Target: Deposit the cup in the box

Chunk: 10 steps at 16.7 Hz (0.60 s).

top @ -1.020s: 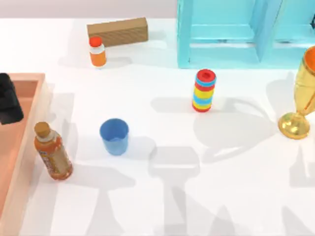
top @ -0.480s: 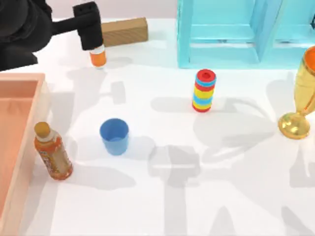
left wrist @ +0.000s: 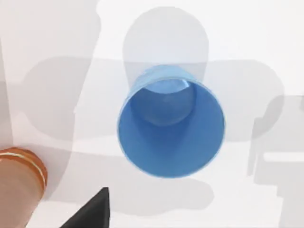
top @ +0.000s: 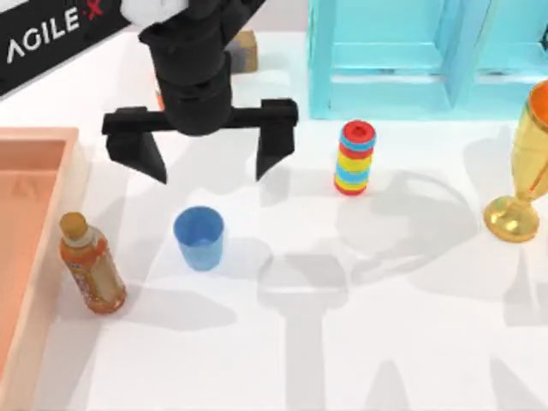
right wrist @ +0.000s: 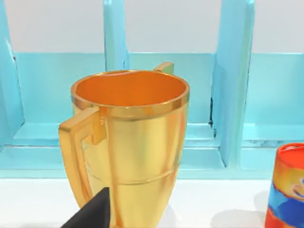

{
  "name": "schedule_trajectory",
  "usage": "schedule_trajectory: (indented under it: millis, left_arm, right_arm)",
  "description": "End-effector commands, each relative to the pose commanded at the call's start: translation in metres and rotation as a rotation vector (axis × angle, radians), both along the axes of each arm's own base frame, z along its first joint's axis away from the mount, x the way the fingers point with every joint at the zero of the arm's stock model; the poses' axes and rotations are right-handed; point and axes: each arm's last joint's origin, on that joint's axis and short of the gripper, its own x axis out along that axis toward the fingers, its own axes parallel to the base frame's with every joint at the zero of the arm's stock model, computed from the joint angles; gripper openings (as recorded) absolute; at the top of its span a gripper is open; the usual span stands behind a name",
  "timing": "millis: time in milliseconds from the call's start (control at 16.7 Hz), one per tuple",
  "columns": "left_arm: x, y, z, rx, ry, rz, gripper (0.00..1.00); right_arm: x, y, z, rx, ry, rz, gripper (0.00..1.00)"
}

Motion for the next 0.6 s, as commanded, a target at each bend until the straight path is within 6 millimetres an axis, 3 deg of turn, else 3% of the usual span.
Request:
schedule_trajectory:
  millis: [180,480,600]
  left_arm:
    - [0.0,-0.01,-0.01,0.029,0.045,-0.019,1.0]
    - [0.001,-0.009,-0.011,0.028,0.045,-0.016,1.0]
    - [0.002,-0.01,-0.023,0.031,0.049,-0.019,1.0]
  right_arm:
    - [0.0,0.0,0.0,0.0,0.0,0.0,1.0]
    - [0.0,0.0,0.0,0.0,0.0,0.0,1.0]
    - [0.0,0.0,0.0,0.0,0.0,0.0,1.0]
